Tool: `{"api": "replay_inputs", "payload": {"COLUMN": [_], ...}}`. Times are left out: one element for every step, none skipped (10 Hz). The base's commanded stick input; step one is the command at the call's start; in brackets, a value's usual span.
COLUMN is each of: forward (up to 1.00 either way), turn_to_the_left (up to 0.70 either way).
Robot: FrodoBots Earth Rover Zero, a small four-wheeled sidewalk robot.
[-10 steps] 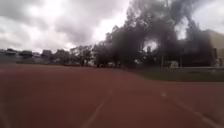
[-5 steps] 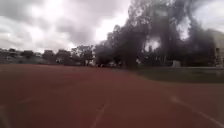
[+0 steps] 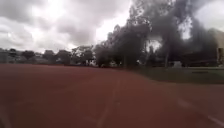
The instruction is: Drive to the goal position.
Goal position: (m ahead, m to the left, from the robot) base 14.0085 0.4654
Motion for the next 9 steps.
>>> {"api": "replay_inputs", "payload": {"forward": [0.70,0.70,0.70,0.70,0.70,0.70,0.70,0.70,0.70], "turn_to_the_left": [0.00,0.00,0.00,0.00,0.00,0.00,0.00,0.00,0.00]}}
